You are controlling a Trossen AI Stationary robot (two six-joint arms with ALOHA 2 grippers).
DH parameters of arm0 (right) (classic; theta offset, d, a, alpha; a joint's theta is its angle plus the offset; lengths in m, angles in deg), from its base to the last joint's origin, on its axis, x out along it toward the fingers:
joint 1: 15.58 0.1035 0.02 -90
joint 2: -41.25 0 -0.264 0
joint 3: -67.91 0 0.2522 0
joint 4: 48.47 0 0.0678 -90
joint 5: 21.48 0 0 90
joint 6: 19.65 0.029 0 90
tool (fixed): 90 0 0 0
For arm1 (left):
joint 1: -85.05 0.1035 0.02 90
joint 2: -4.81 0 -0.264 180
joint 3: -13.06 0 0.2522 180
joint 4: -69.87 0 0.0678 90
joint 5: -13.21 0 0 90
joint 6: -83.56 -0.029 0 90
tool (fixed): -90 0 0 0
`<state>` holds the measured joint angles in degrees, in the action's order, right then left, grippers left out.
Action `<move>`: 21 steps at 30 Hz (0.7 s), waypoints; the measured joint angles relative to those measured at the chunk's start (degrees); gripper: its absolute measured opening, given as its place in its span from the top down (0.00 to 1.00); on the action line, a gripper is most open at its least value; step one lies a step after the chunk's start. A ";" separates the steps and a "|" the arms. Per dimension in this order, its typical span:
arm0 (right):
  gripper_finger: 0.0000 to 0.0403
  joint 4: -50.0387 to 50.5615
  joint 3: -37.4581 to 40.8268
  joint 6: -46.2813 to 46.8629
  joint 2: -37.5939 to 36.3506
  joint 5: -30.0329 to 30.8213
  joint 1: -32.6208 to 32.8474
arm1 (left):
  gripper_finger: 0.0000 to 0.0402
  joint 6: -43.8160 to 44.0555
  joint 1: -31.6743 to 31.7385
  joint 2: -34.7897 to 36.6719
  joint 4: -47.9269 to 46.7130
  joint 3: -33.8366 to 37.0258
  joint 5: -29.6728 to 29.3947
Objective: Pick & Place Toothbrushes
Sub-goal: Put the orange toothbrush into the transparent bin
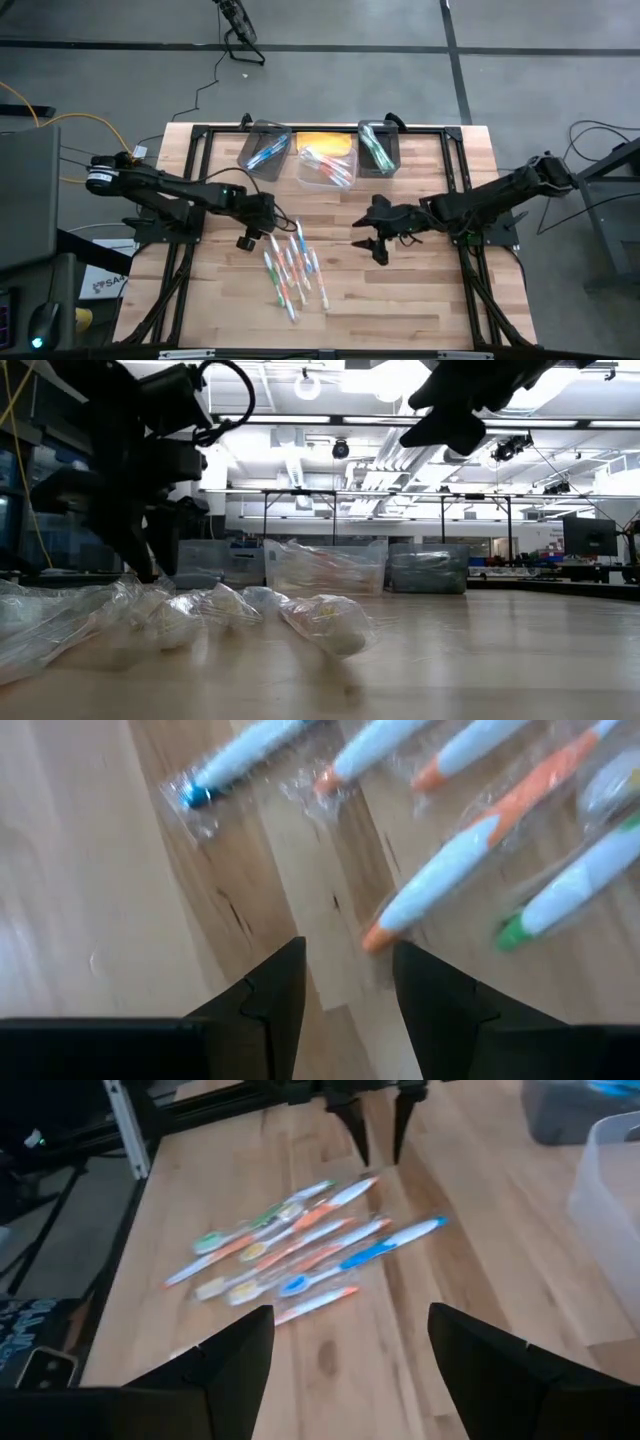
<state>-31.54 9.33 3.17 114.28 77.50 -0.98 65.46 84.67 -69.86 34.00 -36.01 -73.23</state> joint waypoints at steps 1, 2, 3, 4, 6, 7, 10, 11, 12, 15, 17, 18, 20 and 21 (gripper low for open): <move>0.36 0.08 0.00 0.25 0.00 0.05 0.53 | 0.64 -0.65 0.00 -0.34 -0.32 0.00 -0.25; 0.36 0.09 0.00 0.84 0.00 0.04 0.93 | 0.64 -1.28 0.00 -0.81 -0.60 -0.14 -0.49; 0.36 0.11 0.00 1.33 0.00 0.06 1.32 | 0.64 -1.65 0.00 -1.42 -1.00 -0.60 -0.57; 0.36 0.13 0.00 1.65 0.00 0.06 1.67 | 0.64 -1.88 0.00 -2.00 -1.45 -1.19 -0.63; 0.36 0.20 0.00 2.45 0.00 0.16 2.23 | 0.64 -2.61 0.00 -3.05 -3.21 -2.60 -0.65; 0.36 0.28 0.00 2.61 0.00 0.66 2.53 | 0.64 -3.01 0.00 -3.77 -3.89 -3.30 -0.64; 0.36 0.43 0.00 2.65 0.00 3.33 3.47 | 0.64 -4.92 0.00 -5.97 -5.07 -4.34 -0.66; 0.36 0.49 0.00 2.65 0.00 4.15 3.74 | 0.64 -5.61 0.00 -6.79 -4.82 -4.71 -0.65; 0.36 0.51 0.00 2.65 0.00 4.63 3.91 | 0.64 -5.92 0.00 -7.43 -4.60 -5.02 -0.64; 0.36 0.51 0.00 2.95 0.00 4.78 4.22 | 0.64 -6.80 0.00 -9.24 -4.84 -5.92 -0.64; 0.36 0.53 0.00 3.06 0.02 4.78 4.24 | 0.64 -7.56 -0.02 -10.09 -5.07 -6.23 -0.62; 0.36 0.53 0.00 3.07 0.02 4.80 4.24 | 0.64 -7.83 -0.02 -10.37 -5.11 -6.53 -0.48; 0.36 0.55 0.00 3.07 0.02 4.81 4.20 | 0.64 -8.61 -0.02 -10.53 -5.56 -7.10 -0.20; 0.36 0.55 0.00 3.09 0.02 4.82 4.18 | 0.64 -8.75 -0.02 -10.53 -6.17 -7.36 -0.09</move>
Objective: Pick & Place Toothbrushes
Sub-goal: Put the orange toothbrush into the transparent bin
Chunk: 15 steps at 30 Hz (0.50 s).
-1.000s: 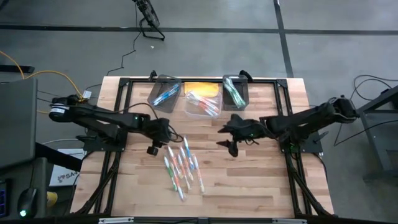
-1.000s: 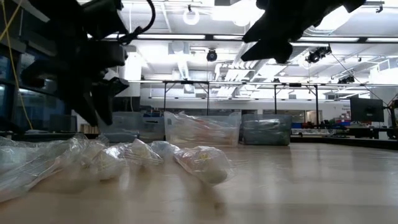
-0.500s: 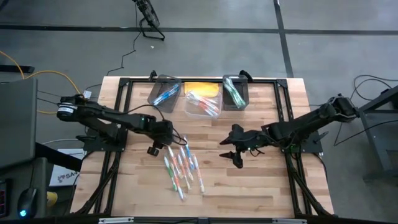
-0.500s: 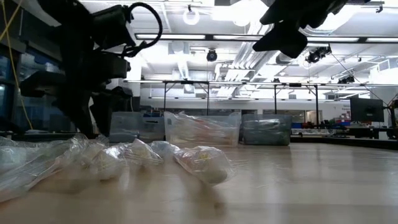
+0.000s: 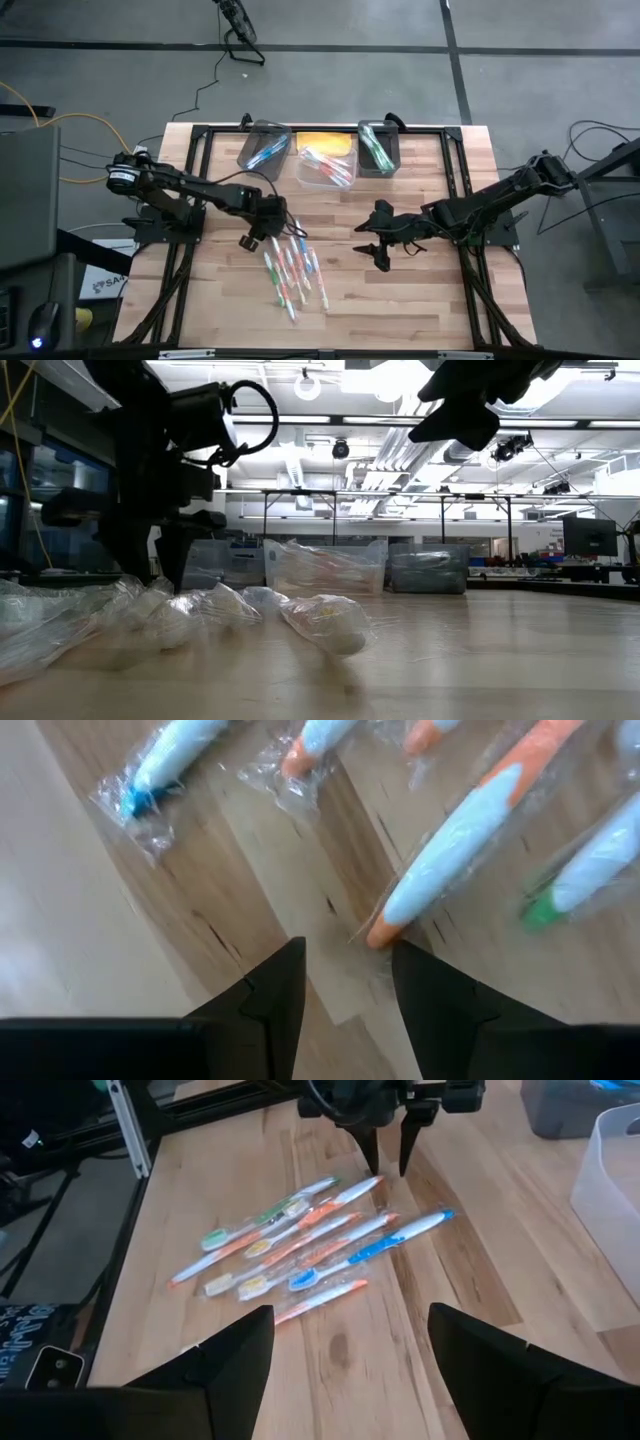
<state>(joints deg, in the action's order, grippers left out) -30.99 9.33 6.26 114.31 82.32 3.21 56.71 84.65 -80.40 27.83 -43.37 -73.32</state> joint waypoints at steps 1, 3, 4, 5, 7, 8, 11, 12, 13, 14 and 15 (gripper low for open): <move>0.36 0.00 0.00 0.00 0.00 0.00 0.00 | 0.64 -0.38 0.00 -0.01 -0.56 -0.42 0.09; 0.36 0.07 0.00 0.00 0.00 0.00 -0.02 | 0.64 -1.53 -0.22 0.01 -1.90 -1.42 0.06; 0.36 0.09 0.00 0.00 0.00 0.00 -0.02 | 0.64 -1.99 -0.49 0.02 -2.66 -1.94 -0.13; 0.36 0.09 0.00 0.00 0.00 0.00 -0.02 | 0.64 -2.67 -0.84 0.02 -3.43 -2.37 -0.38; 0.36 0.09 0.00 0.00 0.00 0.02 -0.02 | 0.64 -3.67 -1.86 0.02 -4.01 -3.13 -0.41; 0.36 0.07 0.00 0.01 0.00 0.00 -0.02 | 0.64 -4.28 -2.47 0.02 -3.83 -3.42 -0.46; 0.36 0.25 0.00 0.95 0.00 0.04 -0.02 | 0.64 -5.05 -4.25 0.02 -3.92 -3.61 -1.04; 0.36 0.42 0.00 1.04 0.00 0.06 -0.02 | 0.64 -5.05 -4.62 -0.09 -3.93 -3.61 -1.10; 0.36 0.48 0.00 1.05 0.00 0.07 -0.02 | 0.64 -5.01 -4.77 -0.39 -3.84 -3.61 -1.22; 0.36 0.45 0.00 1.06 0.00 0.08 -0.02 | 0.64 -4.91 -4.97 -0.72 -3.87 -3.61 -1.35; 0.36 0.42 0.00 1.07 0.00 0.09 -0.02 | 0.64 -4.79 -5.01 -1.10 -3.99 -3.59 -1.48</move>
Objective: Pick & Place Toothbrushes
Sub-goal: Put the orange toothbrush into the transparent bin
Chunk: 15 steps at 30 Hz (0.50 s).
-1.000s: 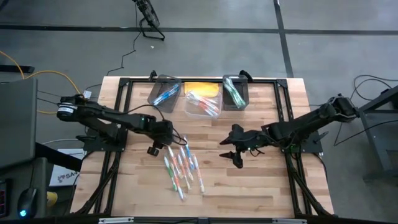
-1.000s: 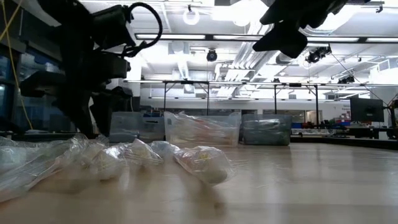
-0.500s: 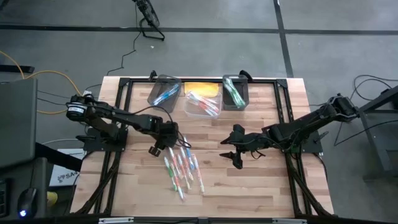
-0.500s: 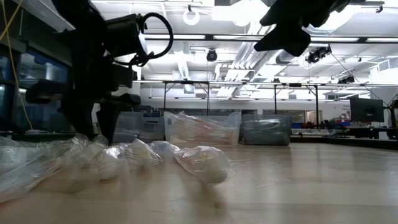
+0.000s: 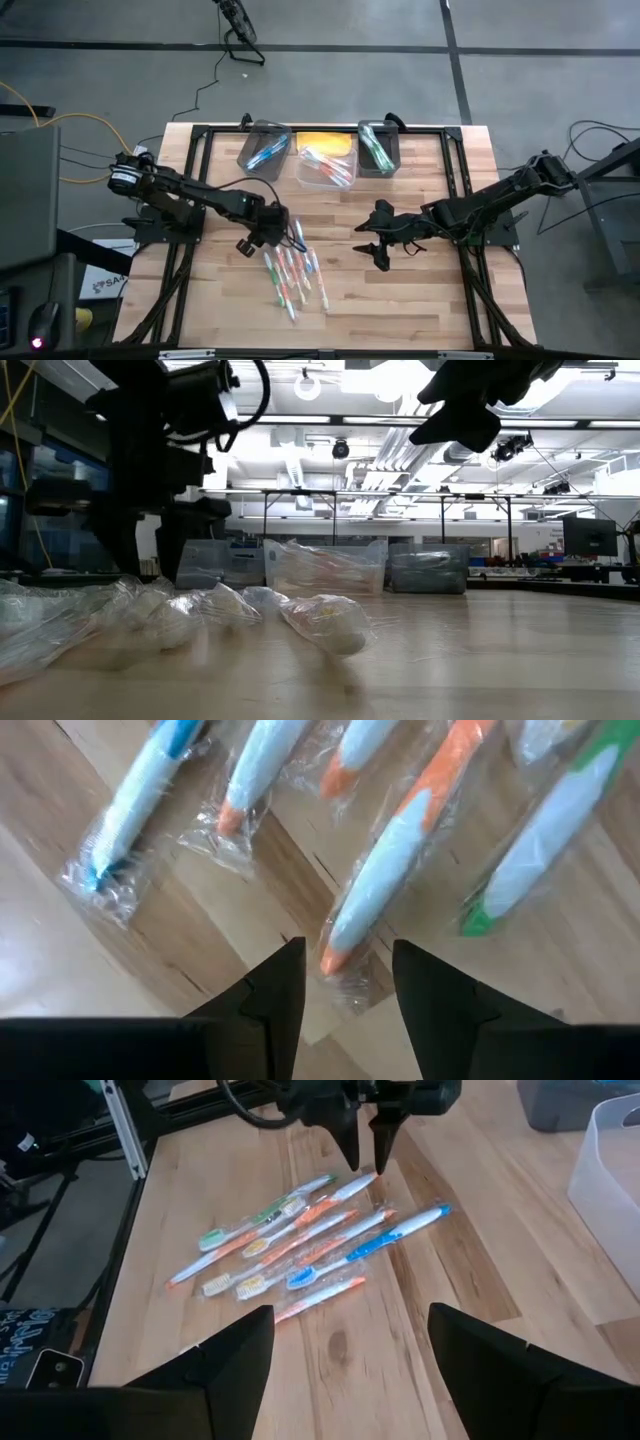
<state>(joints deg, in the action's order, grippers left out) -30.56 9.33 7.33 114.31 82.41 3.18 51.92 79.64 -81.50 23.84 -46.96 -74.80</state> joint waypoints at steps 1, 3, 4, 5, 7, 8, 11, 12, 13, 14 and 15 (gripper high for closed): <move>0.36 0.01 0.00 0.00 0.00 0.00 0.00 | 0.64 0.20 0.00 -0.49 0.25 0.00 0.01; 0.36 0.00 0.00 0.00 0.00 0.34 0.00 | 0.64 0.22 0.03 -1.81 0.81 -0.02 -0.03; 0.36 0.03 0.00 0.03 0.00 0.63 0.00 | 0.64 0.20 0.15 -2.53 0.83 -0.02 -0.02; 0.36 0.01 0.00 0.13 0.00 0.70 0.00 | 0.64 0.07 0.13 -3.13 0.97 -0.03 0.06; 0.36 0.03 0.00 0.22 0.00 0.70 0.00 | 0.64 -0.12 0.14 -3.58 0.94 -0.13 0.17; 0.36 0.03 0.00 0.22 0.00 0.70 0.00 | 0.65 -0.13 0.13 -3.74 0.79 -0.17 0.22; 0.36 0.00 0.00 0.23 0.00 0.70 0.00 | 0.71 -0.13 0.13 -3.80 0.55 -0.17 0.62; 0.36 0.03 0.00 0.23 0.00 0.72 0.00 | 0.75 -0.13 0.13 -3.68 0.35 -0.17 0.83; 0.36 0.03 0.00 0.24 0.00 0.70 0.00 | 0.79 -0.13 0.13 -3.55 0.13 -0.13 0.96; 0.36 0.03 0.00 0.24 0.00 0.70 0.00 | 0.83 -0.13 0.11 -3.45 -0.13 -0.11 1.06; 0.36 0.03 0.00 0.22 0.00 0.71 0.00 | 0.87 -0.13 0.09 -3.45 -0.35 -0.11 1.15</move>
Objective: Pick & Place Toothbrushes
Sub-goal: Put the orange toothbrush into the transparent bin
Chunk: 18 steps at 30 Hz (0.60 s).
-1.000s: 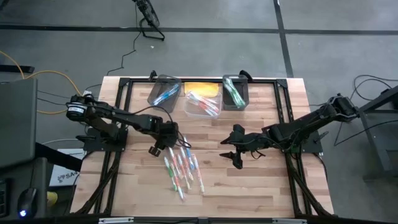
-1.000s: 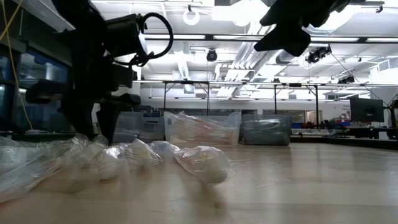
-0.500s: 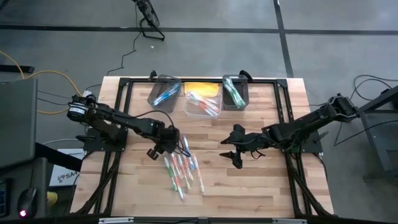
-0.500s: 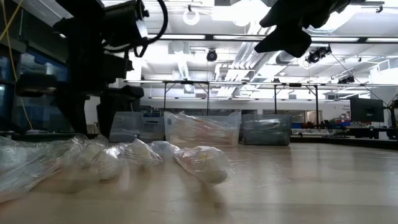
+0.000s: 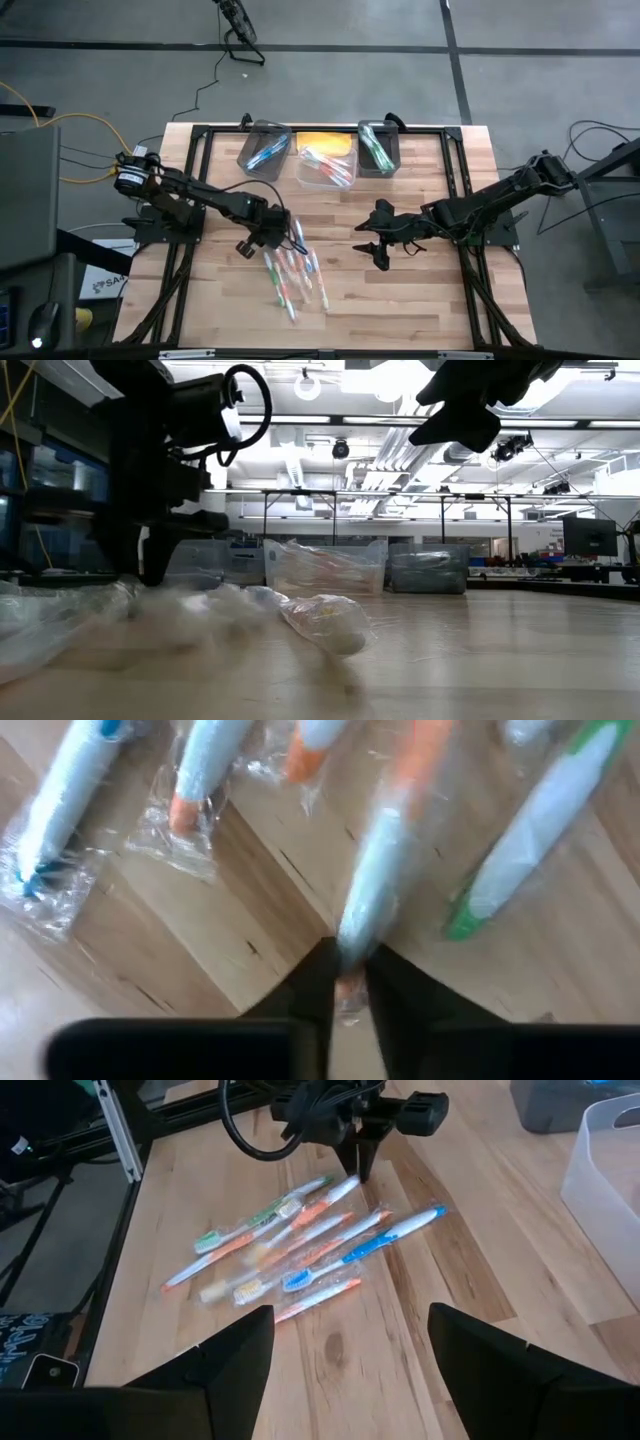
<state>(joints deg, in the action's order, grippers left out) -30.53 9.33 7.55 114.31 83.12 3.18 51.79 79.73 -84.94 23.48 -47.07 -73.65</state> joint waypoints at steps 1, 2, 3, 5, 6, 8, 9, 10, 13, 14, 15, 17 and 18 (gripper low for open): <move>0.36 -0.02 0.00 0.00 0.00 -0.01 0.00 | 0.92 0.00 0.00 0.02 -0.24 0.00 0.07; 0.36 -0.01 0.00 0.00 0.00 0.01 0.00 | 0.95 0.07 0.00 0.02 -0.44 0.00 0.12; 0.36 -0.01 0.00 0.00 0.00 0.01 0.00 | 0.97 0.18 0.00 0.02 -0.60 0.00 0.15; 0.36 -0.02 0.00 0.00 0.00 0.01 0.00 | 0.96 0.36 0.00 0.02 -0.86 -0.02 0.13; 0.36 0.00 0.00 0.00 0.00 0.06 0.00 | 0.95 0.36 0.00 0.02 -0.89 -0.02 0.13; 0.36 0.00 0.00 0.01 0.00 0.25 0.00 | 0.95 0.40 0.00 0.01 -1.22 -0.17 0.09; 0.36 0.00 0.00 0.00 0.00 0.27 0.00 | 0.96 0.46 0.00 -0.06 -2.15 -0.60 -0.07; 0.36 0.00 0.00 0.00 0.00 0.27 0.00 | 0.97 0.49 0.01 -0.15 -3.73 -1.23 -0.36; 0.36 0.20 0.00 0.00 0.00 0.27 0.00 | 0.98 0.50 0.04 -0.24 -8.75 -4.23 -1.05; 0.36 0.36 0.00 0.00 0.00 0.27 0.00 | 0.98 0.52 0.04 -0.20 -9.79 -5.59 -1.83; 0.36 0.49 0.00 0.01 0.00 0.27 0.00 | 0.98 0.52 0.04 -0.18 -11.35 -6.77 -2.29; 0.36 0.78 0.00 0.13 0.00 0.27 0.00 | 0.99 0.58 0.04 -0.17 -15.65 -9.00 -2.97; 0.36 1.04 0.00 0.48 0.00 0.27 0.00 | 0.99 0.71 0.04 -0.17 -17.17 -10.18 -3.04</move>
<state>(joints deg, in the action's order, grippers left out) -29.48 9.33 8.02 114.31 83.39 3.18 52.51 79.77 -85.12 6.31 -57.24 -76.69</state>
